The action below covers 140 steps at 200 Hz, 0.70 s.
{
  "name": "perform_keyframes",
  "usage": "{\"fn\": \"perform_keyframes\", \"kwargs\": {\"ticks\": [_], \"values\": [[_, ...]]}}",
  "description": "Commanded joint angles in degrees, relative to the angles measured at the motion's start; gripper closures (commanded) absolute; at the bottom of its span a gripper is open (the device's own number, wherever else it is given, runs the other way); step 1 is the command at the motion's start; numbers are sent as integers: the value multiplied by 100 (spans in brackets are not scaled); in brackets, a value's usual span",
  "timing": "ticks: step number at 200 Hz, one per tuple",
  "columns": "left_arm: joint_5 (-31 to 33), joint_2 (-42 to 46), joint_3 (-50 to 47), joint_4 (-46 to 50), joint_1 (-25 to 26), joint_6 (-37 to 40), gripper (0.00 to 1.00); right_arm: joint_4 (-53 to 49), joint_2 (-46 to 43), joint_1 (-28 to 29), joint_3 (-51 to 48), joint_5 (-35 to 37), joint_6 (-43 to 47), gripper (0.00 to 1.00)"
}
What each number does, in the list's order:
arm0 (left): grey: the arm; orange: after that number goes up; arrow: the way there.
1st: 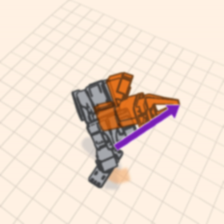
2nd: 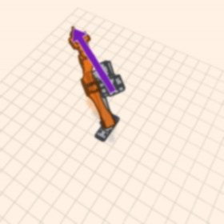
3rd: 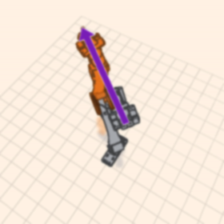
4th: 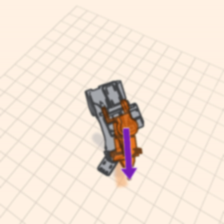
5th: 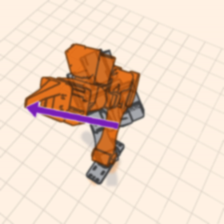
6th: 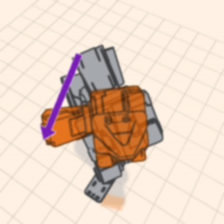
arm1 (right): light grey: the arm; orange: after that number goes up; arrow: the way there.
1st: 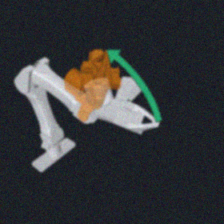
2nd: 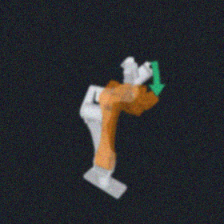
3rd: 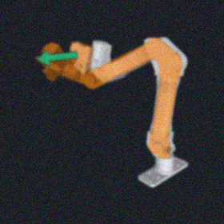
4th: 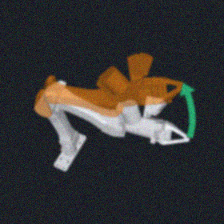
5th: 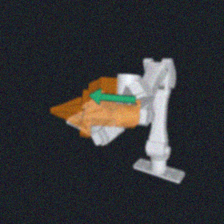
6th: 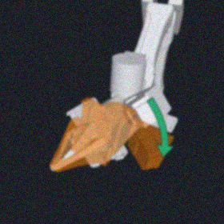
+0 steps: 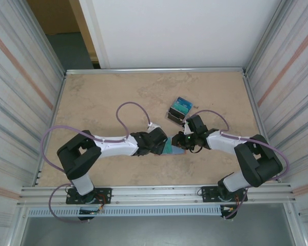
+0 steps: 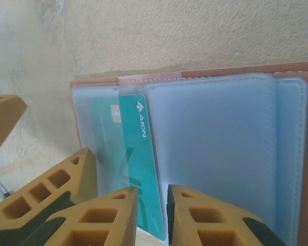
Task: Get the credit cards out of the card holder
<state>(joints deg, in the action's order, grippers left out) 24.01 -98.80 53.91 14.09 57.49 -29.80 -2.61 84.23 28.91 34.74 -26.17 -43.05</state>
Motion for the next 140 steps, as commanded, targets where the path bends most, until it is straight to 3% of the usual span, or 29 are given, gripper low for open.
{"fn": "perform_keyframes", "kwargs": {"ticks": [1, 65, 140], "values": [[140, -14, 60, 191, -78, -74, 1, 160, 18, 36, 59, -202, -85, 77], [62, -124, -37, 260, -81, -194, 1, 419, 422, 86, 102, -315, -156, 74], [-84, -207, -109, 325, -81, -287, 1, 905, 750, 98, 38, -578, -343, 81]]}}
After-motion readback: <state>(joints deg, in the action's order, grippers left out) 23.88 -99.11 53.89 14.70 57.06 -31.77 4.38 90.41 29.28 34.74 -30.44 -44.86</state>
